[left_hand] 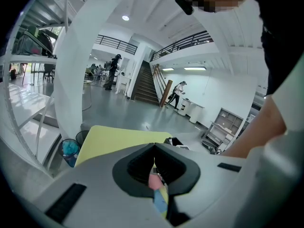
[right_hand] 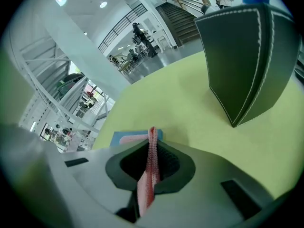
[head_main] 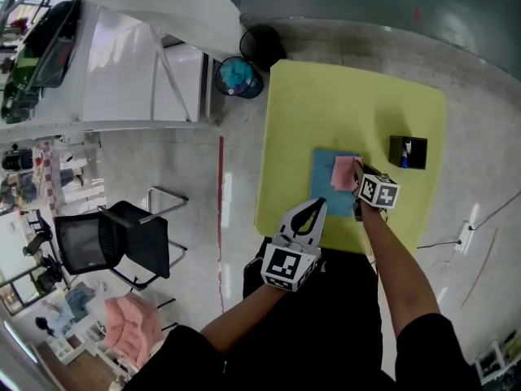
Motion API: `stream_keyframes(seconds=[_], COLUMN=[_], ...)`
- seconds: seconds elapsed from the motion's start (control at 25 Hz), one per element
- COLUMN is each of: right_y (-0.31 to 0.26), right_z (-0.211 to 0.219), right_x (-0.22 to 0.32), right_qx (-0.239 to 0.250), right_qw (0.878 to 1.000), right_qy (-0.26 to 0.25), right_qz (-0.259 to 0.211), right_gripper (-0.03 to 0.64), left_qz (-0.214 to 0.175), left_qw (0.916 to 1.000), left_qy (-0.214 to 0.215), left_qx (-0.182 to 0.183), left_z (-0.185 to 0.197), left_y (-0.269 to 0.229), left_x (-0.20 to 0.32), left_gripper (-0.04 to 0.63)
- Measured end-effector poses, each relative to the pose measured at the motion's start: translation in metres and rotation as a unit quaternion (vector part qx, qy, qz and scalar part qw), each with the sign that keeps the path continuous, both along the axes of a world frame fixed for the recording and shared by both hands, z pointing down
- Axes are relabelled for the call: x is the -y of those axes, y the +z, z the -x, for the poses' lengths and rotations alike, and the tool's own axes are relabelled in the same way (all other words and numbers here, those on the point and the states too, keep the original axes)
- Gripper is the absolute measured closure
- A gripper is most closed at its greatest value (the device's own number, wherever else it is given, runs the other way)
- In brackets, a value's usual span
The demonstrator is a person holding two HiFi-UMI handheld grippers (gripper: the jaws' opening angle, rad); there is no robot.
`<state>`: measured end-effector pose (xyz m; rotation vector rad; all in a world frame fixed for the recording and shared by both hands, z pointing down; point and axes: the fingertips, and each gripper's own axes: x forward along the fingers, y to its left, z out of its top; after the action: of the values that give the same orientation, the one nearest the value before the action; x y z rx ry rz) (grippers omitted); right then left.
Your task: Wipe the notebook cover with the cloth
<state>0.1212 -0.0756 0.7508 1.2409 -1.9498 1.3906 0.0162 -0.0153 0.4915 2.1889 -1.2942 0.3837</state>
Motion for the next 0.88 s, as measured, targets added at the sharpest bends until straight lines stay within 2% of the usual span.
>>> stream_keyframes(seconds=[0.12, 0.44, 0.56, 0.68, 0.88], right_y=[-0.004, -0.071, -0.105, -0.133, -0.145], right_z=[-0.001, -0.004, 0.014, 0.042, 0.085], right_x=[0.002, -0.004, -0.014, -0.025, -0.051], right_qx=[-0.011, -0.006, 0.004, 0.029, 0.061], right_qw=[1.0, 0.996, 0.995, 0.993, 0.992], right_qy=[0.01, 0.052, 0.051, 0.054, 0.066], right_qz=[-0.005, -0.071, -0.091, -0.102, -0.093], right_gripper=[0.58, 0.58, 0.58, 0.58, 0.58], left_qz=[-0.003, -0.019, -0.025, -0.025, -0.035], left_qw=[1.0, 0.9997, 0.9994, 0.9988, 0.9975], left_qy=[-0.001, 0.006, 0.006, -0.012, -0.022], left_qx=[-0.003, -0.015, -0.023, -0.041, -0.057], left_z=[0.01, 0.05, 0.067, 0.085, 0.102], left_y=[-0.004, -0.023, -0.033, -0.042, -0.051], left_x=[-0.007, -0.04, -0.052, -0.057, -0.067], left_gripper=[0.58, 0.58, 0.58, 0.58, 0.58])
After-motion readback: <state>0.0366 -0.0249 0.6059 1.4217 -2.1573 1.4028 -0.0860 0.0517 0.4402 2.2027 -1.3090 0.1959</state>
